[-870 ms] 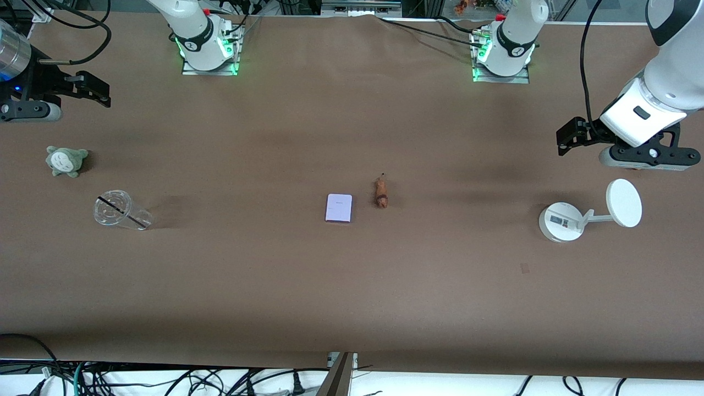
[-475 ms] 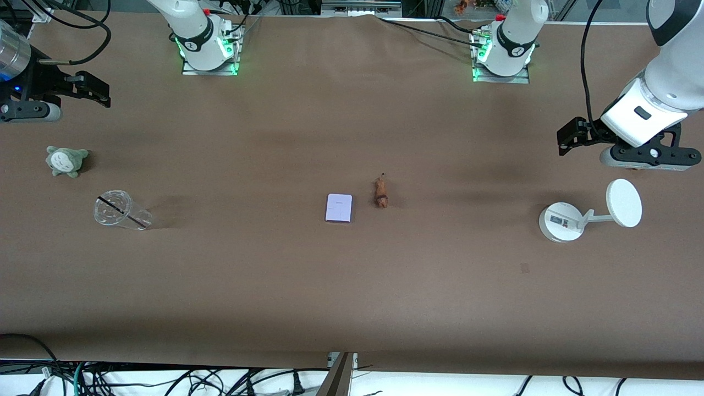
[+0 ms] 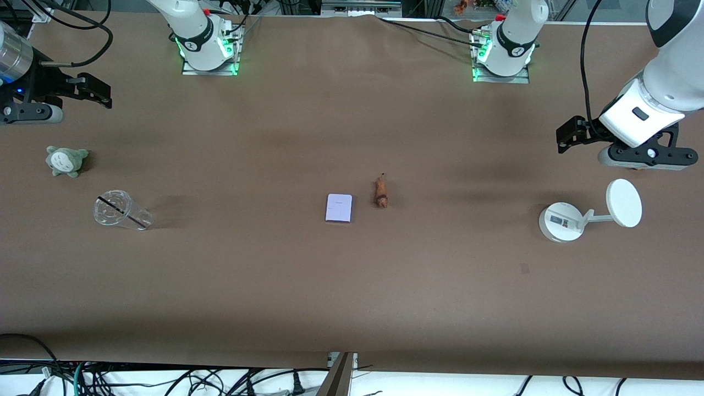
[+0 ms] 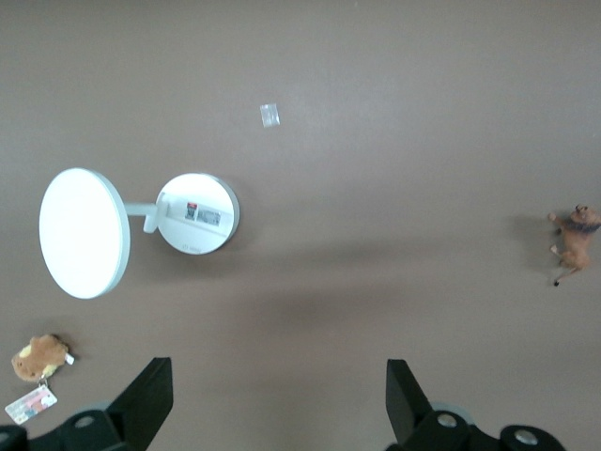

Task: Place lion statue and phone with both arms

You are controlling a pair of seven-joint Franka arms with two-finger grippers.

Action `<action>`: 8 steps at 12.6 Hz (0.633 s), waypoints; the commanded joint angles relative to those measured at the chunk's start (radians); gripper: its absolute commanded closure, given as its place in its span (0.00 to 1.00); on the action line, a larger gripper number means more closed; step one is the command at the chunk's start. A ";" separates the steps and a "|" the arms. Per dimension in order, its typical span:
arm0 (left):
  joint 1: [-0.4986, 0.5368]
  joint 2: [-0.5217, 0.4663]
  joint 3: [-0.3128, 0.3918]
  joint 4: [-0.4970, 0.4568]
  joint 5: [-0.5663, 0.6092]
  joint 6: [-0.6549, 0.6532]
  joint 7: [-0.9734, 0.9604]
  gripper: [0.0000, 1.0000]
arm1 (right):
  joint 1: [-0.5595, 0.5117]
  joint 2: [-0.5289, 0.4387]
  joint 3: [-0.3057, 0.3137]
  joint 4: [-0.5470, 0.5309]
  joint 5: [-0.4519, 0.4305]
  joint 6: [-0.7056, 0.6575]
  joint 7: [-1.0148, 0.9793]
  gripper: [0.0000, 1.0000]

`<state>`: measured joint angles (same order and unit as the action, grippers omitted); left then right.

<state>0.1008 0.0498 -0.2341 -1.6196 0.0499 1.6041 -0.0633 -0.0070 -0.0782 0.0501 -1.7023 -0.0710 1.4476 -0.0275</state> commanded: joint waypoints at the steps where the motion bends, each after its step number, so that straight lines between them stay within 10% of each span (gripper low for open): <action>1: 0.005 0.001 -0.001 0.004 -0.016 -0.021 0.007 0.00 | -0.019 -0.005 0.016 -0.010 0.017 0.010 0.003 0.00; 8: -0.081 0.123 -0.027 0.006 -0.028 -0.024 -0.038 0.00 | -0.015 0.024 0.016 -0.027 0.016 0.002 0.004 0.00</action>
<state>0.0545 0.1217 -0.2550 -1.6280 0.0432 1.5505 -0.0717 -0.0072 -0.0564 0.0518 -1.7152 -0.0709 1.4473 -0.0275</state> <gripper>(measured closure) 0.000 0.000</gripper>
